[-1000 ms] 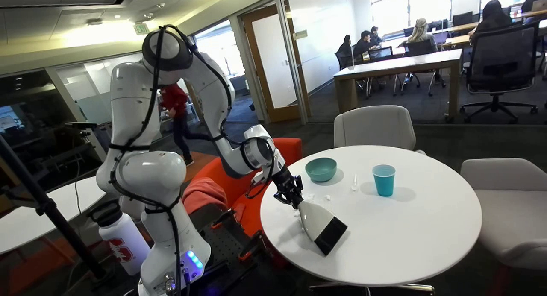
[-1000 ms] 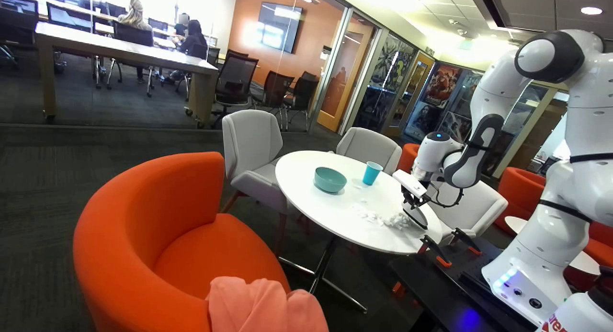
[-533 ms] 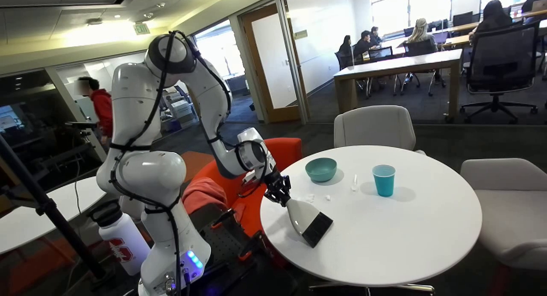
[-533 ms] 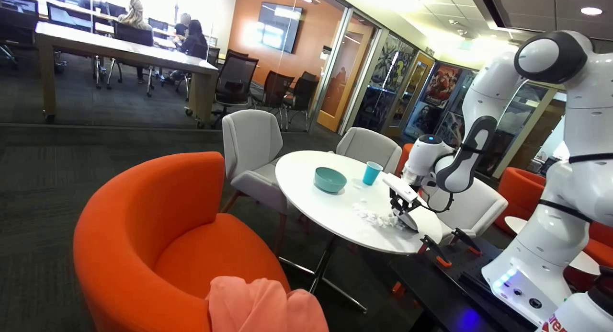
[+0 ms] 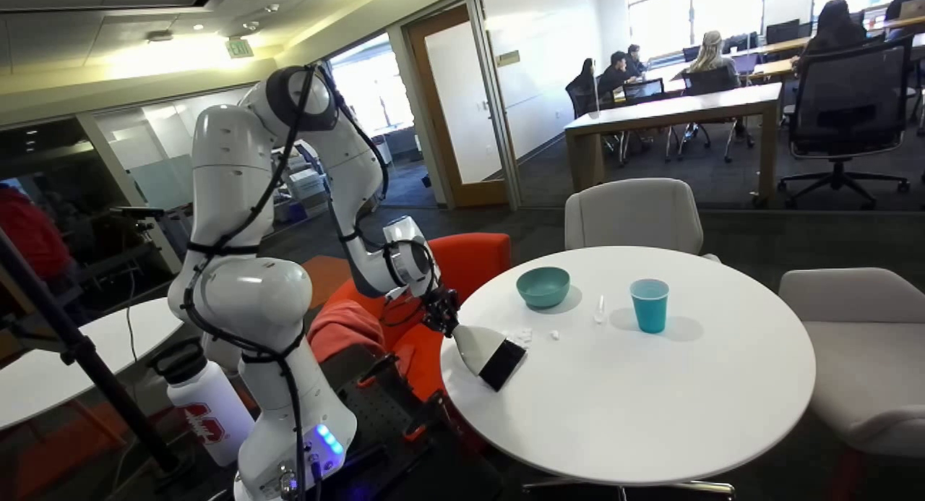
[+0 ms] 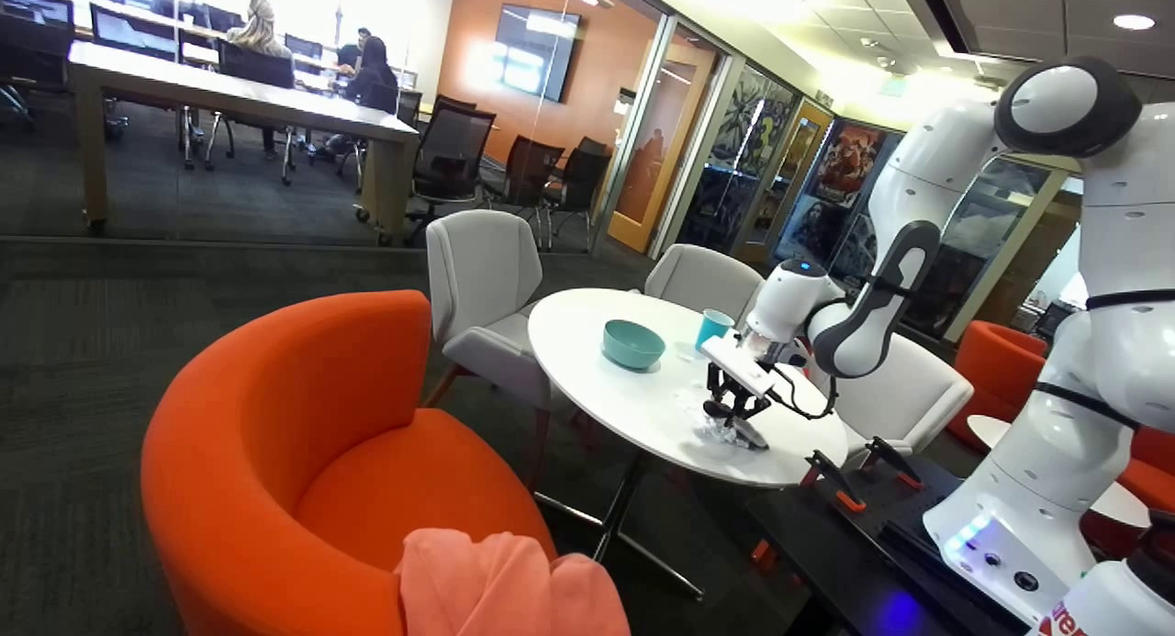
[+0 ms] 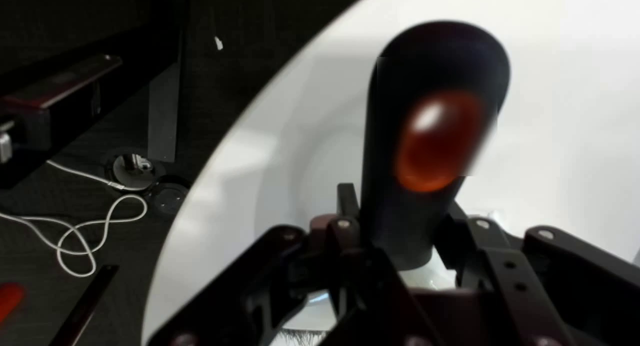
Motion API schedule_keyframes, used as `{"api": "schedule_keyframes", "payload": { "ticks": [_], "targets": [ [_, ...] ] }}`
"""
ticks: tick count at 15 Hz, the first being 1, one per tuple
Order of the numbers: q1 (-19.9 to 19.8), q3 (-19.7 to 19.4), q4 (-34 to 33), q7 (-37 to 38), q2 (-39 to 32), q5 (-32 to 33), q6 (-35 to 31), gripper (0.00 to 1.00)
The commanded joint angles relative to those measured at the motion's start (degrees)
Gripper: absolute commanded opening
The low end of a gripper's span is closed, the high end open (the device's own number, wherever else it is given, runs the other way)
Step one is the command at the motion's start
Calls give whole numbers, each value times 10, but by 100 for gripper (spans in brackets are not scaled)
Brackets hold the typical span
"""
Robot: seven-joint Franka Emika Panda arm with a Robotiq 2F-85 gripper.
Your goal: Sweep the litter on the table slightly to the edge
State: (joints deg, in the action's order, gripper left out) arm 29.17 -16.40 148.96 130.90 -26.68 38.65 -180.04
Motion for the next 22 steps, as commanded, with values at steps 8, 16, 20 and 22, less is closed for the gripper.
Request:
{"api": "schedule_keyframes", "payload": {
  "ticks": [8,16,20,22],
  "targets": [
    [-10,-22,4,-74,146,52,120,14],
    [-30,-99,-38,-120,210,137,222,14],
    [-49,-151,-74,-79,151,241,213,14],
    [-53,-175,-92,-52,117,291,211,14]
  ]
}}
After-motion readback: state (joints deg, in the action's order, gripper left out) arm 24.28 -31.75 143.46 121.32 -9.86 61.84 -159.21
